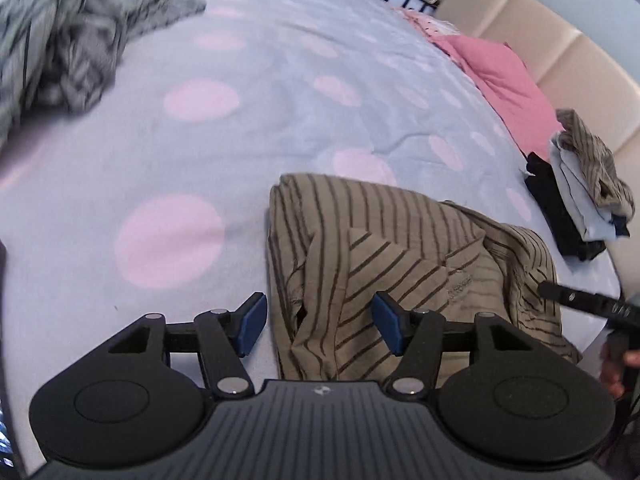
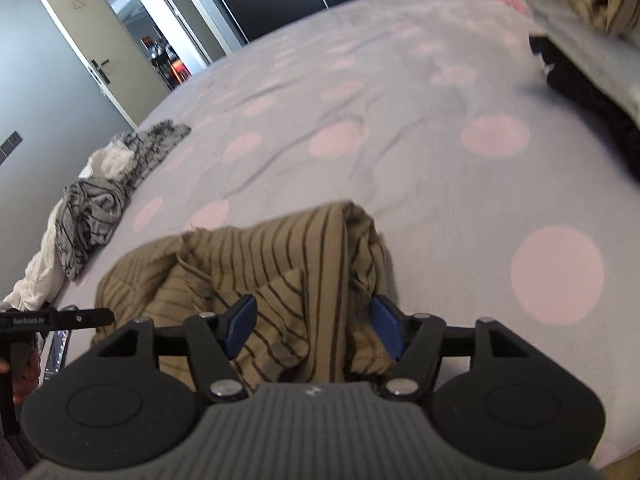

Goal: Fold clothes

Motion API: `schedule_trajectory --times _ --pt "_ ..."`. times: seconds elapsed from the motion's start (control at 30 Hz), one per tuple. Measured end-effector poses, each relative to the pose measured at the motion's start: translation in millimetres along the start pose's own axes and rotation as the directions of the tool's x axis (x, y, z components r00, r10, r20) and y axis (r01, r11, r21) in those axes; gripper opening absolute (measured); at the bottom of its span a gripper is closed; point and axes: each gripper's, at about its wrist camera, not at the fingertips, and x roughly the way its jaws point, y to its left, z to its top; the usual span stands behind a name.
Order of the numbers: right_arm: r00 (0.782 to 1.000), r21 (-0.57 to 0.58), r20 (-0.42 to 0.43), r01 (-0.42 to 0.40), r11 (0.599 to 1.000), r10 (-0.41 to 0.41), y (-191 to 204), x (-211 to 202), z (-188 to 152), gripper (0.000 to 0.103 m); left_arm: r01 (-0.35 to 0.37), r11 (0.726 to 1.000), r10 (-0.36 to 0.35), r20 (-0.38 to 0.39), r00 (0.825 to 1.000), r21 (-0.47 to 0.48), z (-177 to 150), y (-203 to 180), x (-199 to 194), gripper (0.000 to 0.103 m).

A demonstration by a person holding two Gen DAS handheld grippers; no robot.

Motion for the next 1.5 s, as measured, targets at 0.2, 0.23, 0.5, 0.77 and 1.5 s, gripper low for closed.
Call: schedule_trajectory --times 0.2,0.23,0.5,0.77,1.5 --pt "0.999 0.054 -0.048 0.009 0.999 -0.006 -4.1 19.7 -0.9 0.067 0.016 0.999 -0.015 -0.009 1.0 0.042 -6.7 -0.3 9.8 0.069" --pt "0.999 0.044 -0.052 0.014 0.999 -0.012 -2.4 22.1 -1.0 0.067 0.016 0.998 -0.016 -0.013 1.0 0.055 -7.0 -1.9 11.3 0.072" --pt "0.997 -0.064 -0.059 0.05 0.997 -0.054 12.0 35.9 0.8 0.059 0.025 0.994 -0.023 -0.021 1.0 0.109 -4.5 -10.4 22.8 0.07" --pt "0.998 -0.107 -0.046 0.026 0.994 -0.031 15.2 35.6 2.8 0.027 0.031 0.989 -0.031 -0.004 1.0 0.144 -5.4 -20.8 23.1 0.03" --pt "0.992 -0.131 0.108 -0.055 0.99 0.069 45.8 -36.9 27.8 0.015 0.001 0.969 -0.037 0.141 0.989 0.247 10.6 -69.8 -42.6 0.009"
